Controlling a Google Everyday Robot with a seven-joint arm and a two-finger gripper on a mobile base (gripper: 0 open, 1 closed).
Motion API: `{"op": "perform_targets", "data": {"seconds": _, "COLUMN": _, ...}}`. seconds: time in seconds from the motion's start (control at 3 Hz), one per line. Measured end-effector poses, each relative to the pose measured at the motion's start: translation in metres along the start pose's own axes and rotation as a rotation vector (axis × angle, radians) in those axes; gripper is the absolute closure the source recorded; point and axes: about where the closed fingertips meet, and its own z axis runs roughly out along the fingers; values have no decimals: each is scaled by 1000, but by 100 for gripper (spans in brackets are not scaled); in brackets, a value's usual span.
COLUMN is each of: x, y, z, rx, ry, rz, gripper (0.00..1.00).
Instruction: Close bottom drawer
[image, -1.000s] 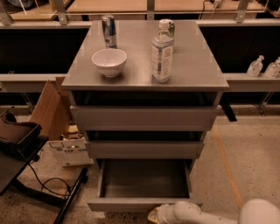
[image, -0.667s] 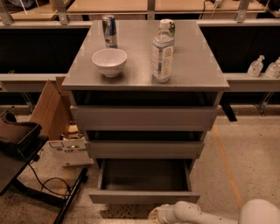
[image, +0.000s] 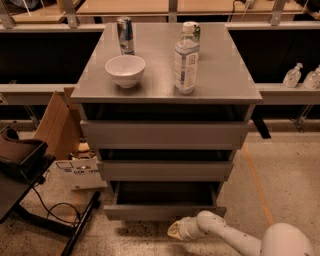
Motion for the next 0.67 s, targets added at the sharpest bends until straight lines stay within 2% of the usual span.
{"op": "perform_targets", "data": {"seconds": 0.67, "x": -1, "y": -6, "z": 3, "rx": 7, "ry": -7, "rz": -5, "gripper": 100}}
